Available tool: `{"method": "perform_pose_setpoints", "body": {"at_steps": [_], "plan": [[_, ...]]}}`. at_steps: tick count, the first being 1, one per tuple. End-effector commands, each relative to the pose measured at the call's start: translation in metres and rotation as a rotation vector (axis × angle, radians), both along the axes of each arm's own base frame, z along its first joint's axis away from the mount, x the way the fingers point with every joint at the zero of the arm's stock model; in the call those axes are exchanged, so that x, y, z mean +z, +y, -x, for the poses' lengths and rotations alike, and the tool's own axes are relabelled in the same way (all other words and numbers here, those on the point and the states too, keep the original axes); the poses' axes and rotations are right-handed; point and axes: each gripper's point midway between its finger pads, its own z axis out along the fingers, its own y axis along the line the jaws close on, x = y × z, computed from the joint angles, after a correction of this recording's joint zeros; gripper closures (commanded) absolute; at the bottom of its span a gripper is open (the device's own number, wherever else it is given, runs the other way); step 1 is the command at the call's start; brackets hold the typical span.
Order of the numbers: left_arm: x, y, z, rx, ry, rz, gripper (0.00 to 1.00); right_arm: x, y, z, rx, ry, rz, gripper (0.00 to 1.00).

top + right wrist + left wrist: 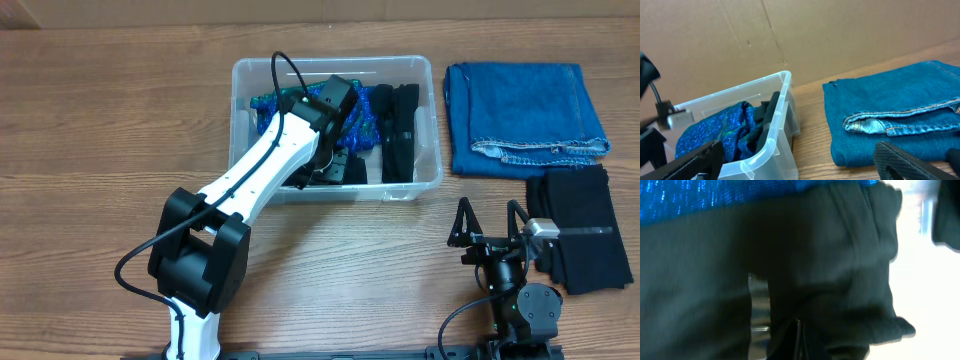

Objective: Pack container
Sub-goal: 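Lay the black garment into the container's front, release, withdraw left arm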

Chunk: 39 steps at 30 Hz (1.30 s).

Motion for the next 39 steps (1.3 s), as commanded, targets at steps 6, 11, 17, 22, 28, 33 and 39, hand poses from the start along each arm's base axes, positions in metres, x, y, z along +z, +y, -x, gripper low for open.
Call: {"method": "perform_pose_setpoints", "body": {"at_steps": [6, 11, 17, 22, 28, 33, 39], "plan": [[-0.022, 0.005, -0.008, 0.108, -0.007, 0.047, 0.96, -0.002, 0.001, 0.000, 0.005, -0.004, 0.003, 0.00], [0.020, 0.015, -0.037, 0.115, -0.065, 0.071, 0.96, -0.002, 0.001, 0.000, 0.005, -0.004, 0.003, 0.00], [0.132, 0.042, -0.070, 0.152, -0.198, 0.118, 0.85, -0.002, 0.001, 0.000, 0.005, -0.004, 0.003, 0.00], [0.181, 0.117, -0.091, 0.285, -0.279, 0.112, 0.48, -0.002, 0.001, 0.000, 0.005, -0.004, 0.003, 0.00], [0.181, 0.229, -0.105, 0.537, -0.294, 0.096, 0.00, -0.001, 0.001, 0.000, 0.004, -0.009, 0.003, 0.00], [0.181, 0.283, -0.101, 0.657, -0.302, 0.076, 0.00, 0.000, -0.003, 0.000, -0.016, -0.012, -0.002, 0.00], [0.181, 0.289, -0.101, 0.668, -0.304, 0.072, 0.00, 0.043, 0.017, 0.014, 0.100, 0.013, -0.091, 0.00]]}}
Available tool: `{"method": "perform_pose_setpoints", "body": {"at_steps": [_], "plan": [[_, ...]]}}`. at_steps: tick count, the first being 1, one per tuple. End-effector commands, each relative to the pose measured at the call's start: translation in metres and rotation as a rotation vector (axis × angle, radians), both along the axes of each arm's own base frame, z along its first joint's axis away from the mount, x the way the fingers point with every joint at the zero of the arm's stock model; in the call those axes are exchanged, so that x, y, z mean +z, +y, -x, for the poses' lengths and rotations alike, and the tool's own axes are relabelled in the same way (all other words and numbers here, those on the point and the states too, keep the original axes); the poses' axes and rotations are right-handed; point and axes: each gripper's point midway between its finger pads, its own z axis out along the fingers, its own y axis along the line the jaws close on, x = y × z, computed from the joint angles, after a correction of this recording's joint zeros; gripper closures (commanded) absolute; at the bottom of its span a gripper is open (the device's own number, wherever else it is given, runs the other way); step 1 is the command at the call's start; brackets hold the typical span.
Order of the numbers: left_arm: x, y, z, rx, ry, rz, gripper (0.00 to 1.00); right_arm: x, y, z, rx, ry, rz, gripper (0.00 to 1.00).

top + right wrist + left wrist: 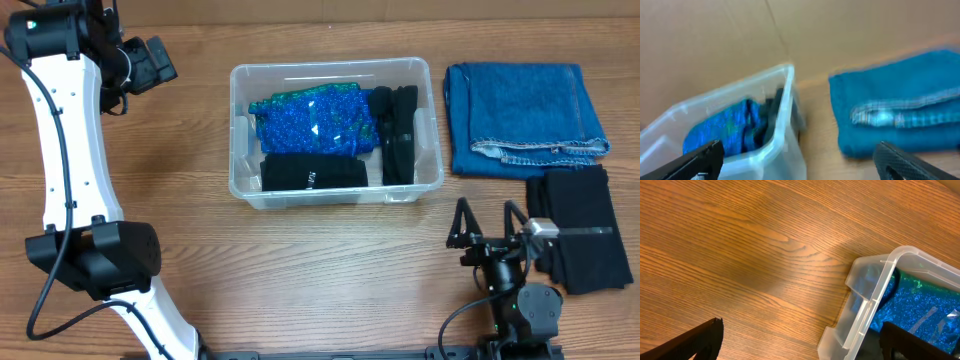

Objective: Pack container
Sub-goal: 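Lay the black garment into the container's front, release, withdraw left arm, then grasp the black garment on the right with the right gripper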

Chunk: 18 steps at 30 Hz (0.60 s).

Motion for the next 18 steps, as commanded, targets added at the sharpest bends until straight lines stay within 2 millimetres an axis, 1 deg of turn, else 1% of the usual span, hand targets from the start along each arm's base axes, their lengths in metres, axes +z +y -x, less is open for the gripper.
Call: {"method": "perform_pose_setpoints", "body": {"at_steps": [1, 2, 3, 4, 5, 7, 8, 10, 11, 13, 14, 17, 18], "plan": [[0.007, 0.002, -0.002, -0.005, -0.024, -0.008, 0.00, 0.064, 0.010, 0.015, 0.058, -0.019, -0.046, 0.00], [0.007, 0.002, -0.002, -0.005, -0.024, -0.008, 0.00, 0.080, 0.010, 0.019, 0.058, 0.010, -0.041, 0.00], [0.007, 0.002, -0.002, -0.005, -0.024, -0.007, 0.00, 0.090, 0.010, 0.021, 0.058, 0.036, -0.029, 0.00], [0.007, 0.002, -0.002, -0.005, -0.024, -0.007, 0.00, 0.107, 0.010, 0.021, 0.059, 0.088, -0.010, 0.00], [0.007, 0.002, -0.002, -0.005, -0.024, -0.007, 0.00, 0.122, 0.008, 0.021, 0.055, 0.176, 0.024, 0.00], [0.007, 0.002, -0.002, -0.005, -0.024, -0.007, 0.00, 0.136, 0.002, 0.019, 0.037, 0.352, 0.101, 0.00], [0.007, 0.002, -0.002, -0.005, -0.024, -0.007, 0.00, 0.141, 0.001, 0.017, 0.056, 0.443, 0.163, 0.00], [0.007, 0.002, -0.002, -0.005, -0.024, -0.008, 0.00, 0.151, 0.000, 0.010, 0.093, 0.578, 0.260, 0.00], [0.007, 0.002, -0.002, -0.005, -0.024, -0.007, 0.00, 0.153, -0.004, 0.005, 0.082, 0.626, 0.288, 0.00], [0.007, 0.002, -0.002, -0.005, -0.024, -0.008, 0.00, 0.148, -0.007, -0.005, 0.072, 0.705, 0.299, 0.00], [0.007, 0.002, -0.002, -0.005, -0.024, -0.007, 0.00, 0.140, -0.011, -0.011, 0.059, 0.744, 0.309, 0.00], [0.007, 0.002, -0.002, -0.005, -0.024, -0.007, 0.00, 0.109, -0.034, -0.020, -0.046, 0.909, 0.375, 0.00], [0.007, 0.002, -0.002, -0.005, -0.024, -0.007, 0.00, 0.091, -0.047, -0.023, -0.110, 1.006, 0.373, 0.00]]}}
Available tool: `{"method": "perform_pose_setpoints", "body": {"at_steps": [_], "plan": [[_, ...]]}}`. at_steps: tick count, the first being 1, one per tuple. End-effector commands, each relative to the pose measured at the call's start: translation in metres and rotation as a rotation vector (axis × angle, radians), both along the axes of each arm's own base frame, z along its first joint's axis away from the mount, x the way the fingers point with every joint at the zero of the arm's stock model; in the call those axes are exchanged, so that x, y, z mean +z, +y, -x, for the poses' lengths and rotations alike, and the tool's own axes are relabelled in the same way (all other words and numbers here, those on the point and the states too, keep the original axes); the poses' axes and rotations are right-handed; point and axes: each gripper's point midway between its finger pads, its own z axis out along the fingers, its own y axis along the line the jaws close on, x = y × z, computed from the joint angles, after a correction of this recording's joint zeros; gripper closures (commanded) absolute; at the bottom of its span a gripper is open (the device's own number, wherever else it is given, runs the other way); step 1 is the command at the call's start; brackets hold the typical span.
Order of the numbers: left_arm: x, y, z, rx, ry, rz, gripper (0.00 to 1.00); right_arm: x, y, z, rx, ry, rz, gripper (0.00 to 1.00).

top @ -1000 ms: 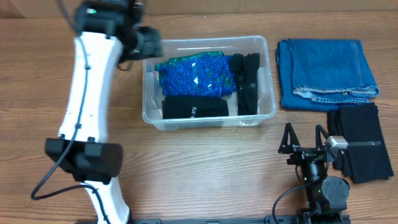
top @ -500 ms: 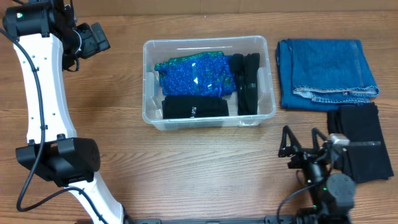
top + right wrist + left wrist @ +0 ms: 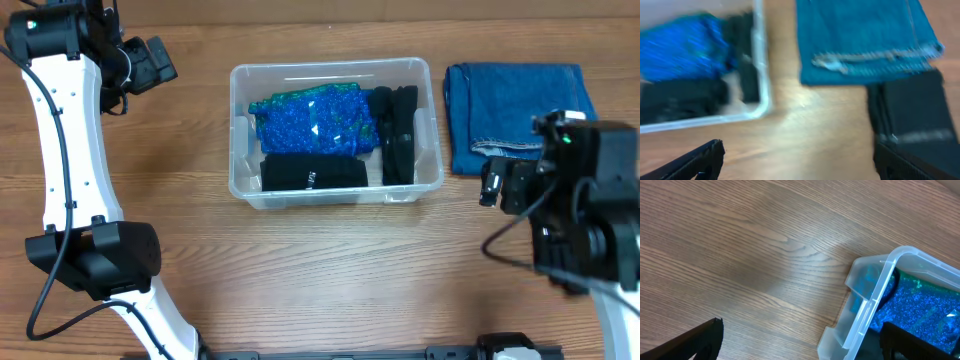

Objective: Pack container
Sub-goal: 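Grasp the black garment on the right with the right gripper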

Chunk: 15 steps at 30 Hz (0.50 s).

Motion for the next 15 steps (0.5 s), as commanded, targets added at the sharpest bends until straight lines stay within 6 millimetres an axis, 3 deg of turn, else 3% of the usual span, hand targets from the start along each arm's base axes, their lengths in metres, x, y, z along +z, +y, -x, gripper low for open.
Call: {"method": "perform_pose_setpoints", "body": {"at_steps": [1, 3, 8, 11, 15], "plan": [[0.007, 0.002, -0.002, -0.005, -0.023, -0.008, 0.00, -0.030, -0.039, -0.011, -0.167, 0.162, 0.130, 0.00], [0.007, 0.002, -0.002, -0.005, -0.023, -0.008, 0.00, -0.067, -0.061, -0.016, -0.289, 0.322, 0.116, 0.00], [0.007, 0.002, -0.002, -0.005, -0.023, -0.007, 0.00, -0.132, -0.090, -0.017, -0.372, 0.599, 0.098, 0.00], [0.007, 0.002, -0.002, -0.005, -0.023, -0.008, 0.00, -0.161, -0.112, -0.019, -0.423, 0.683, 0.088, 0.00], [0.007, 0.002, -0.002, -0.005, -0.023, -0.007, 0.00, -0.179, -0.137, -0.023, -0.396, 0.699, 0.086, 0.00]]}}
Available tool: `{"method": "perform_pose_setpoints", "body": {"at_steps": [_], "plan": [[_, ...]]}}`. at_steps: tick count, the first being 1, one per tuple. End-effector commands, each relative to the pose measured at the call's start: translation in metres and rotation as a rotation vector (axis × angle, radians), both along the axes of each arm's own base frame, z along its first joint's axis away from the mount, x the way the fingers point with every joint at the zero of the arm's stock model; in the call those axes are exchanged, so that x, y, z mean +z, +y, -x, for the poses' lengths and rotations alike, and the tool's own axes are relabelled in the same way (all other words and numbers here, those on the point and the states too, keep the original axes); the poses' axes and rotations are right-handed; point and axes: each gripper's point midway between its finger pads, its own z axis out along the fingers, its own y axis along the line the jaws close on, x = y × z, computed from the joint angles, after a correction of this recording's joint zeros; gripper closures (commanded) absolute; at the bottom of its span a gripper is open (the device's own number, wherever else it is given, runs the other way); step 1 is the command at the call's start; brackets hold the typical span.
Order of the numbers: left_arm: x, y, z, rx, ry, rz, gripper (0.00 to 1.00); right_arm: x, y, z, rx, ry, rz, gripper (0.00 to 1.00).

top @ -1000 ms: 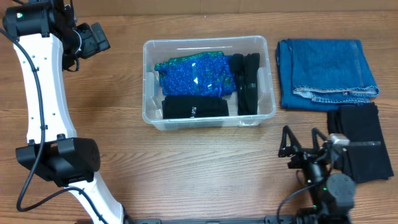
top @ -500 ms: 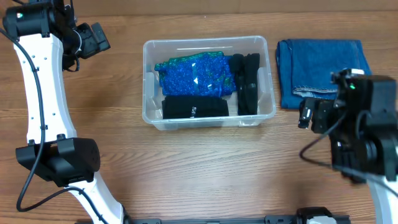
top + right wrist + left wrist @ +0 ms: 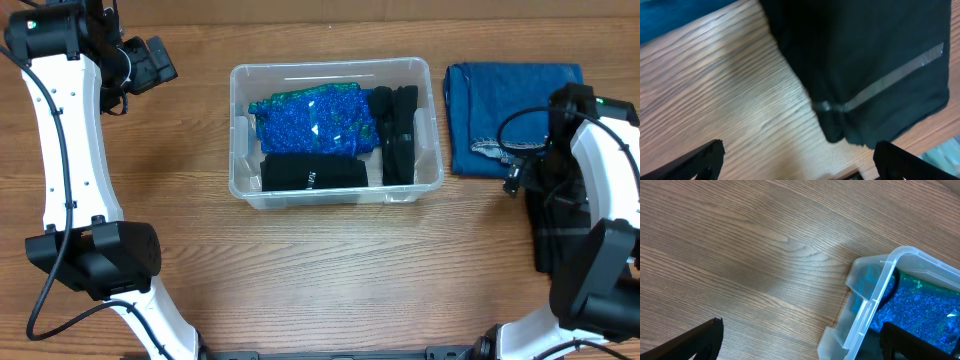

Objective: Pack container
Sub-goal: 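Grasp the black garment on the right with the right gripper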

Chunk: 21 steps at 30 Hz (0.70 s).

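Note:
The clear plastic container (image 3: 437, 120) holds a sparkly blue garment (image 3: 310, 118), a folded black garment (image 3: 313, 172) at its front and another black piece (image 3: 395, 130) along its right side. Right of it lie folded blue jeans (image 3: 510, 110) and, nearer the front, a black garment with a grey stripe (image 3: 865, 65). My right gripper (image 3: 800, 165) hangs open low over the wood at that garment's edge, holding nothing. My left gripper (image 3: 800, 345) is open and empty at the far left, beside the container's corner (image 3: 875, 305).
The wooden table (image 3: 330, 270) stretches in front of the container. My right arm (image 3: 610, 170) covers part of the black striped garment in the overhead view. The left arm (image 3: 70, 150) stands tall along the table's left side.
My right gripper was higher, looking down on the container, jeans and black garment; now it is low at the black striped garment's edge. The left arm has not moved.
My left gripper was down inside the container against black cloth while the right arm rested at the front. Then the left gripper was open at the far left, a folded black garment lying in the container. The right arm then rose and now hangs over the black striped garment.

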Motion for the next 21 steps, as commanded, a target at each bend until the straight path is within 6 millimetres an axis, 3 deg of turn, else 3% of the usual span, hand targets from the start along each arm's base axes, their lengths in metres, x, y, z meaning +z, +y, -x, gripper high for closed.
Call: {"method": "perform_pose_setpoints", "body": {"at_steps": [1, 5, 15, 21], "plan": [[0.007, 0.002, -0.002, -0.005, -0.024, -0.008, 0.00, -0.005, -0.025, -0.007, 0.061, -0.017, 0.011, 0.00], [0.007, 0.002, -0.002, -0.005, -0.023, -0.007, 0.00, -0.016, -0.032, -0.014, 0.127, -0.045, 0.016, 0.00], [0.007, 0.002, -0.002, -0.005, -0.023, -0.007, 0.00, -0.076, -0.028, -0.004, 0.225, -0.060, 0.012, 0.02], [0.007, 0.002, -0.002, -0.005, -0.023, -0.008, 0.00, -0.089, -0.042, -0.005, 0.237, -0.077, 0.111, 0.23]]}}
